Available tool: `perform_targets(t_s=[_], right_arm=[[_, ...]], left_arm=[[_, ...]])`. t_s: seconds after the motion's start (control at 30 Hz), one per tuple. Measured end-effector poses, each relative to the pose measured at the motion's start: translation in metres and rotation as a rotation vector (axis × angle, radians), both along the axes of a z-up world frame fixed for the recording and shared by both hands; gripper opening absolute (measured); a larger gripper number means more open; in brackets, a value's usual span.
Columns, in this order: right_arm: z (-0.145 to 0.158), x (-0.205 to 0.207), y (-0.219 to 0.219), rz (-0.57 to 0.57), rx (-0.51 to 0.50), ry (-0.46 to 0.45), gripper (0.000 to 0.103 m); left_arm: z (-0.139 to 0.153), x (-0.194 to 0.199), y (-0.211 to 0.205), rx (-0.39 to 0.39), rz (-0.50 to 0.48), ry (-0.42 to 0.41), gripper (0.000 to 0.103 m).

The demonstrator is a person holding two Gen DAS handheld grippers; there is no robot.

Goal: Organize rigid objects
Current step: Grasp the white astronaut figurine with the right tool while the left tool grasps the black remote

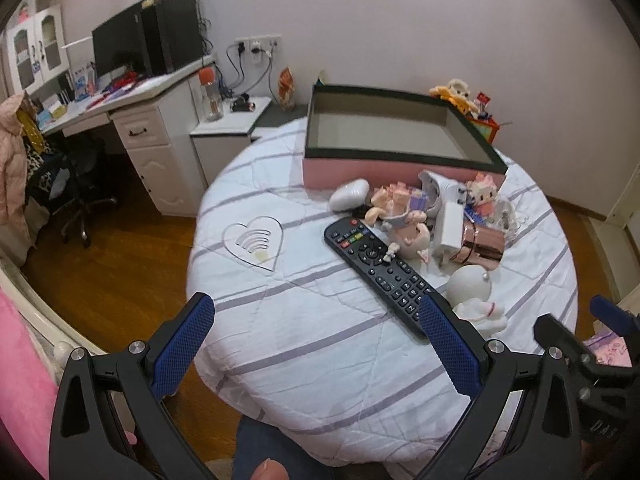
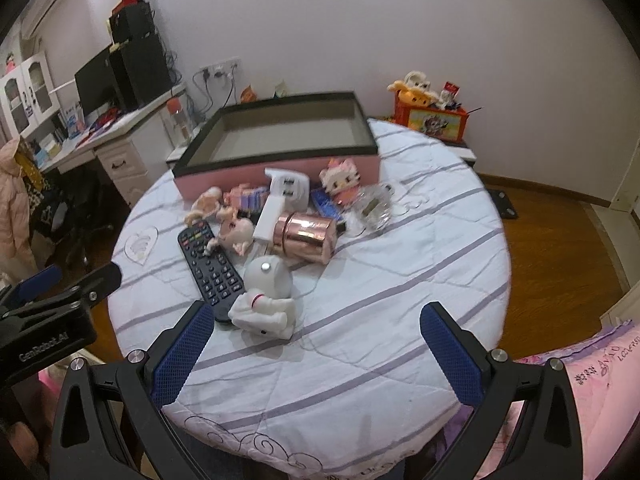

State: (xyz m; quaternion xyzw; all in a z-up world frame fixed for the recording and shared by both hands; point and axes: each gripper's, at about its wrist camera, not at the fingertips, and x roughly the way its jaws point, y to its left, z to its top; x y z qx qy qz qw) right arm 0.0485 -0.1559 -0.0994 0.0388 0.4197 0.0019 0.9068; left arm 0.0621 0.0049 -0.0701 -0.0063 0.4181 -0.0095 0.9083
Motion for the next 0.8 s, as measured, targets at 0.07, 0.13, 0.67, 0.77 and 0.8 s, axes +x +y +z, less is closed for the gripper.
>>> perform_targets(t_s=[0.07,0.13,0.67,0.77,0.8], right_arm=[[-0.01,0.007,0.003,0.009,0.002,0.022,0.103],[-0.02,0.015,0.007,0.016,0.011,0.042,0.103],[-0.065,0.06,0.011,0.054,0.11,0.135,0.071],[-0.07,0.062,0.008,0.067,0.118,0.129,0.067],[-0.07,0.063,0.006,0.071,0.121,0.121,0.055]], left_arm=[[-0.007,0.007,0.001,-0.005,-0.004,0.011,0.103],[-0.013,0.013,0.003,-0.013,-0.008,0.019,0.103],[-0.045,0.058,0.0,-0.011,-0.037,0.083,0.103],[-0.048,0.062,-0.004,-0.009,-0.04,0.096,0.103],[-0.05,0.063,-0.007,-0.006,-0.042,0.099,0.103]])
